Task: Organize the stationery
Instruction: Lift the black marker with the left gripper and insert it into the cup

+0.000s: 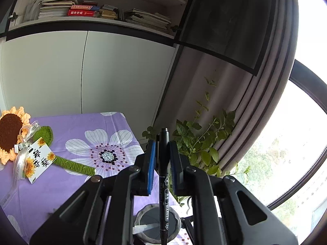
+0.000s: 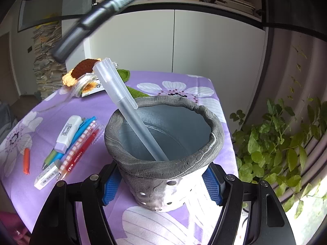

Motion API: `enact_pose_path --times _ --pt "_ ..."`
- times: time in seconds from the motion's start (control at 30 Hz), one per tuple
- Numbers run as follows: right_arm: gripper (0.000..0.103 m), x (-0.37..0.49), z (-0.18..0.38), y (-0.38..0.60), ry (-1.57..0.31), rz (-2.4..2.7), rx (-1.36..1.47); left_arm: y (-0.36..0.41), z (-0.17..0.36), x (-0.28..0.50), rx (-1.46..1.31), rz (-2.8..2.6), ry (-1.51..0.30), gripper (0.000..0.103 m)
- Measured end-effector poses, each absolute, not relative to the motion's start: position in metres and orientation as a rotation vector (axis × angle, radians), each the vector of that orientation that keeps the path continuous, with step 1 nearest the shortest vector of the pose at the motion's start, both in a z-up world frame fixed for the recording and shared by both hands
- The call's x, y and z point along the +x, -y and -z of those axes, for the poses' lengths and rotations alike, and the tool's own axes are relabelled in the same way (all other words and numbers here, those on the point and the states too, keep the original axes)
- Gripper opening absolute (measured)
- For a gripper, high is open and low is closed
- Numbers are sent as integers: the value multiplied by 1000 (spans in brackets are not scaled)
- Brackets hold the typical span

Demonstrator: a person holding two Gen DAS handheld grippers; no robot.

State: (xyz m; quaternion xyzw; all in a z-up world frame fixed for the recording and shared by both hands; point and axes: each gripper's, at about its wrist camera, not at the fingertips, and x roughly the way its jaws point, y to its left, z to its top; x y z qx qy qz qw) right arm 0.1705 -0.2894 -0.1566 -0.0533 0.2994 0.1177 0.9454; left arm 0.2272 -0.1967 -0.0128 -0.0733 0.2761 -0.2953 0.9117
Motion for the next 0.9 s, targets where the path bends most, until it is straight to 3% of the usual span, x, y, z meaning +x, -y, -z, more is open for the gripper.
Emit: enact_pose_path --times 0.9 --pt "72 170 156 292 -612 -256 -96 182 58 227 -203 608 -547 12"
